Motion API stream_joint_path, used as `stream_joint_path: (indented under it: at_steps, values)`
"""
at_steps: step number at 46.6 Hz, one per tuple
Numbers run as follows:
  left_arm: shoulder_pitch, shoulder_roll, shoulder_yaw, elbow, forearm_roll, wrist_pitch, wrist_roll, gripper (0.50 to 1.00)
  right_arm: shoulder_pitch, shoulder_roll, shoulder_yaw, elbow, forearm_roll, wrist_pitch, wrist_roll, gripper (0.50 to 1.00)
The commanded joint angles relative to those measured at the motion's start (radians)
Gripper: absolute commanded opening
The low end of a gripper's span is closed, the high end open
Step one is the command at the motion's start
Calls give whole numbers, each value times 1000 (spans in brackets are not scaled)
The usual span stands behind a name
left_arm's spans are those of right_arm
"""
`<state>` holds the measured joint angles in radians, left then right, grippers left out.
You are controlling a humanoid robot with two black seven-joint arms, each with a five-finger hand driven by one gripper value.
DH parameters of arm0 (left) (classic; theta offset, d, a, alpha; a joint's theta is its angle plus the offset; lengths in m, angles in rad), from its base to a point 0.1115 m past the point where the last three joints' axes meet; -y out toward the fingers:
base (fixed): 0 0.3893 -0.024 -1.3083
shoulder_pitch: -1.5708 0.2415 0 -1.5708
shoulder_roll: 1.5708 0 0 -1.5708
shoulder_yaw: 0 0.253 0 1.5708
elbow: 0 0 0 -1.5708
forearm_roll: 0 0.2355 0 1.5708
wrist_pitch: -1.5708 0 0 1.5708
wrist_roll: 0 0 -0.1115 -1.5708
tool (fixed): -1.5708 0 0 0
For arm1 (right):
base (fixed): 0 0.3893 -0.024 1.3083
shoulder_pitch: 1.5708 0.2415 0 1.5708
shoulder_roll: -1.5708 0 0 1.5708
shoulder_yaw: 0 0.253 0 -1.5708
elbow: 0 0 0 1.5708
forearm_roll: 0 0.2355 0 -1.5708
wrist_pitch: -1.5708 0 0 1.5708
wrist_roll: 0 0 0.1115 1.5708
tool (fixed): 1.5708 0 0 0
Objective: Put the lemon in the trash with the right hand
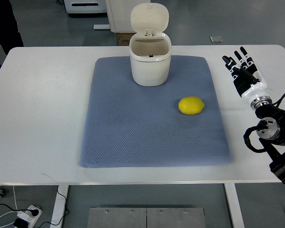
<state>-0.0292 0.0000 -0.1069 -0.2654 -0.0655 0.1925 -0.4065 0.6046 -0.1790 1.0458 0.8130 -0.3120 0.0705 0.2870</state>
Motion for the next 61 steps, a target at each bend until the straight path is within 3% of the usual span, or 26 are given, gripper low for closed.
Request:
stream_joint_path:
  at_steps: [1, 61]
  values:
    - [0, 0, 1, 0, 0, -1, 0, 1000, 1, -1, 0, 0, 1, 0, 0, 1000]
    - [8, 0, 0, 0, -2, 2, 0, 1000, 40, -7, 0, -1, -1, 5, 1, 1000]
